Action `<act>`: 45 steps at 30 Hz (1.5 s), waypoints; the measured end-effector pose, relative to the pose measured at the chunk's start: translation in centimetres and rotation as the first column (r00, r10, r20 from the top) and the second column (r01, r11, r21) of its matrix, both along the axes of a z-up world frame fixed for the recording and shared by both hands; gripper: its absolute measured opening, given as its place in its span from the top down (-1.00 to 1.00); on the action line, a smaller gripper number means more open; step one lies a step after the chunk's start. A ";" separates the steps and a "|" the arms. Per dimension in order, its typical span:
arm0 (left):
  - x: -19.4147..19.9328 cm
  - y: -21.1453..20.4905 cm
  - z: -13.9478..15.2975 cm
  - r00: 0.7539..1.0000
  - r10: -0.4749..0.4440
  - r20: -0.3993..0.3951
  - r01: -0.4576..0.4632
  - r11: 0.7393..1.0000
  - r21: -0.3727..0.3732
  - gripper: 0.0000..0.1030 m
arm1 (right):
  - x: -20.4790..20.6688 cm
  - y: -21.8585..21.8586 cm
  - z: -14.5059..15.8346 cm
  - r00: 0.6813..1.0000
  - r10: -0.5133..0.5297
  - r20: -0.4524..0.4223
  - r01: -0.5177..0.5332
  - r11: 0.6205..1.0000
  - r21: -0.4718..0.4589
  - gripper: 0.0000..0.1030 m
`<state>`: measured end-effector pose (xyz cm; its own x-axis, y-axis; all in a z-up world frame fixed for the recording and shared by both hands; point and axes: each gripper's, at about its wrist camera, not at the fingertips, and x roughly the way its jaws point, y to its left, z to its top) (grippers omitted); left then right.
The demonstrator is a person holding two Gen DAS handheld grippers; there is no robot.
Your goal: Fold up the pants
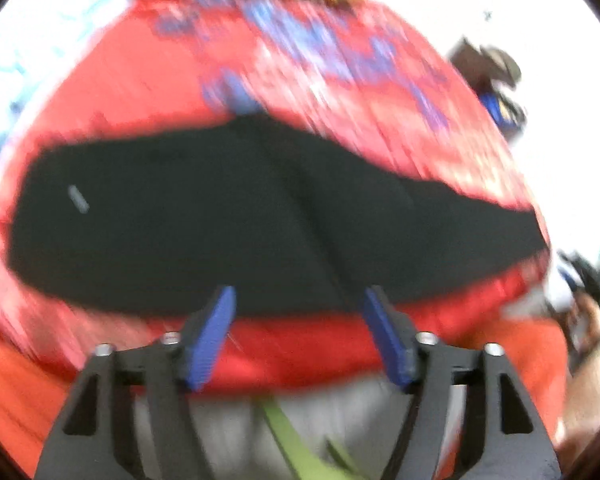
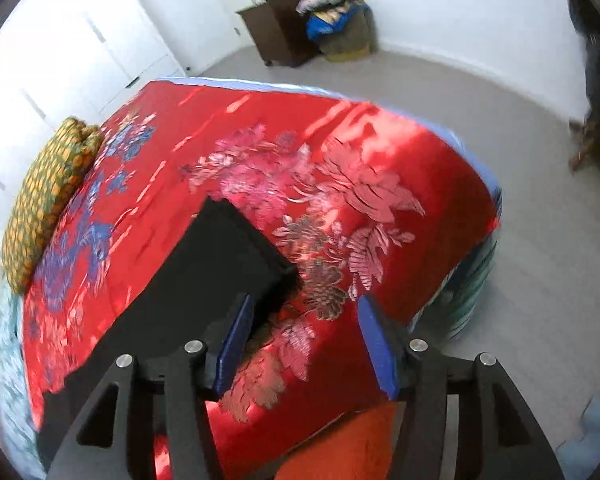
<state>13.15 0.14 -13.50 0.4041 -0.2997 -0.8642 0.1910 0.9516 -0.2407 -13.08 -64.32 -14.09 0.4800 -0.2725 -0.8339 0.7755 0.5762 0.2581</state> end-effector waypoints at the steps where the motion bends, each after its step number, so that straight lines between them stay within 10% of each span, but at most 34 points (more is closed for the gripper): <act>1: 1.4 1.0 -0.2 0.999 0.032 0.030 -0.033 0.999 0.015 -0.58 | 0.3 0.7 0.4 1.000 0.018 0.004 -0.018 1.000 -0.011 -0.15; 5: 7.4 5.3 -5.3 0.986 0.158 0.050 -0.166 0.958 0.236 -0.40 | 4.3 5.4 1.5 0.986 0.162 0.022 -0.162 0.986 -0.036 -0.32; 7: 9.0 8.2 -9.1 0.970 0.242 -0.026 -0.219 0.913 0.343 0.40 | 6.2 7.8 1.3 0.973 0.227 0.031 -0.226 0.974 -0.035 -0.45; 10: 8.3 10.5 -8.9 0.950 0.311 0.011 -0.299 0.903 0.310 0.81 | 8.6 11.5 -0.2 0.949 0.316 0.018 -0.316 0.949 -0.019 -0.48; 12: 7.7 10.8 -8.4 0.943 0.332 -0.001 -0.318 0.903 0.288 0.65 | 10.0 14.0 -1.5 0.922 0.388 -0.001 -0.388 0.921 -0.029 -0.48; 14: 6.1 10.2 -7.2 0.937 0.346 0.044 -0.342 0.883 0.321 -0.68 | 11.0 16.3 -2.9 0.886 0.464 -0.017 -0.464 0.884 -0.053 -0.48; 15: 5.3 9.6 -6.5 0.941 0.329 0.083 -0.338 0.885 0.320 -0.80 | 11.5 17.2 -3.7 0.869 0.494 -0.035 -0.495 0.867 -0.062 -0.48; 19: 2.7 5.1 -5.5 0.983 0.141 0.118 -0.172 0.931 0.322 -0.81 | 13.2 19.0 -8.0 0.808 0.566 -0.163 -0.576 0.817 -0.017 -0.75; 26: 2.2 -4.3 -6.2 0.988 -0.116 0.099 0.073 0.930 0.359 -0.81 | 14.4 17.0 -7.7 0.823 0.554 -0.123 -0.565 0.822 -0.076 -0.93; 36: 0.5 -10.1 -5.2 0.975 -0.215 0.060 0.193 0.948 0.251 -0.81 | 10.3 2.6 0.2 0.895 0.447 -0.019 -0.442 0.878 -0.184 -0.92; 45: 0.8 -9.6 -7.2 0.986 -0.164 -0.016 0.162 0.951 0.262 -0.81 | 11.4 -4.0 -4.2 0.820 0.571 -0.045 -0.569 0.821 0.048 -0.57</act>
